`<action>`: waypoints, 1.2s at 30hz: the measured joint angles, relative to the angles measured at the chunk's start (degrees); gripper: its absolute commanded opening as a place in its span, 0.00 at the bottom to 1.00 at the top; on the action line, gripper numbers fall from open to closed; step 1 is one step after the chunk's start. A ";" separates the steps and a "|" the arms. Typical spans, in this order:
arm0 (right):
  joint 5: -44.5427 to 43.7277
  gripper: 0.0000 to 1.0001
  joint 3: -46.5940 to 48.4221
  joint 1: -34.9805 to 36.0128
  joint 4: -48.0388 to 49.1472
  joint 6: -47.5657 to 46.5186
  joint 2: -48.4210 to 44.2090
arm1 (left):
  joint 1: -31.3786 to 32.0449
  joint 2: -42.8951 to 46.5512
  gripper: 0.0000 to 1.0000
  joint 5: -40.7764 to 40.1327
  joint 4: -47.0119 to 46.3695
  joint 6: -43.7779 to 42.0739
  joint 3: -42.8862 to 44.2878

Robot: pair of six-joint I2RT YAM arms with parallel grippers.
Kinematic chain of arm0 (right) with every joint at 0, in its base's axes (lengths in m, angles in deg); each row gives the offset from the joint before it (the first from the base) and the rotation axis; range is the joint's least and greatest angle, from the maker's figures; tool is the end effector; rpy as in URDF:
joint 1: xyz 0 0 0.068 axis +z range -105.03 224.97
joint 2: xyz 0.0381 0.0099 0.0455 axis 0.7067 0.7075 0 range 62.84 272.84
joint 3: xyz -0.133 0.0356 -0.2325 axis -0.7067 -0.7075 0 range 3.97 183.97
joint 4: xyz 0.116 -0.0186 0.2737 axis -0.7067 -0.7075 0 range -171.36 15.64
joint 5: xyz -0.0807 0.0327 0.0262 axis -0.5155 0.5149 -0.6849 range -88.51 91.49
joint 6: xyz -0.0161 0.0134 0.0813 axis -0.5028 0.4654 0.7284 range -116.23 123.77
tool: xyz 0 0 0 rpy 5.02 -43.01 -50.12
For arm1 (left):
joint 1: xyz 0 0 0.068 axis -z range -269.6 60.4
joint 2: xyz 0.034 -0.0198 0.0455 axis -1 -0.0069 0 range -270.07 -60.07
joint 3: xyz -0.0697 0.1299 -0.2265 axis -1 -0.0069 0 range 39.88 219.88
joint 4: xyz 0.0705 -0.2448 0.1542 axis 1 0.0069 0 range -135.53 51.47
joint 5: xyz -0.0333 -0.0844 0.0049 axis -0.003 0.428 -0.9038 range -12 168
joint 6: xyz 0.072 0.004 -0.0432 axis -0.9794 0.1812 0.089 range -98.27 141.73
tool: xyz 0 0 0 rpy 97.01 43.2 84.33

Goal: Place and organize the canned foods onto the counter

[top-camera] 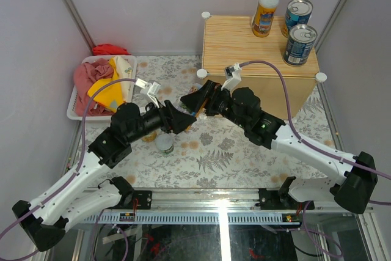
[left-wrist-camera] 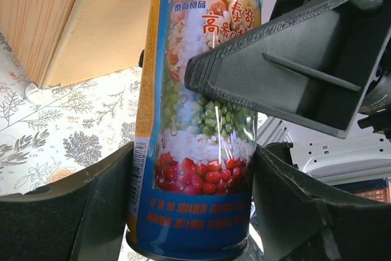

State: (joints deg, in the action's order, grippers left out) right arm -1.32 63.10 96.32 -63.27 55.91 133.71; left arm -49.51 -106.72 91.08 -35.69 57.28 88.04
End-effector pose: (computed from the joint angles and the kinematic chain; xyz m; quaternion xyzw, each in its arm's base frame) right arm 0.2348 0.2880 0.3598 0.0222 0.7108 0.5411 0.4488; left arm 0.1931 -0.1844 0.3499 0.1042 0.7481 -0.4665 0.4603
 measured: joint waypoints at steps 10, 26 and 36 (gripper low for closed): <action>0.79 0.15 0.79 -0.87 3.10 2.03 0.00 | 0.00 0.31 0.00 -0.50 -3.72 0.76 -0.37; 3.02 0.00 8.13 -1.42 -3.63 -4.24 5.84 | 0.02 0.76 1.00 -4.79 -6.88 4.37 -2.84; 0.68 0.00 15.93 -1.07 -14.60 -15.10 7.30 | 0.04 6.29 1.00 -10.19 -6.84 8.24 -4.26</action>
State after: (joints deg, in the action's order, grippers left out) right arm -0.64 79.04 95.25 -77.87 40.81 141.01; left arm -49.46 -100.43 80.89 -42.53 65.52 83.78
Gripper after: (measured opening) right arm 0.719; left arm 0.994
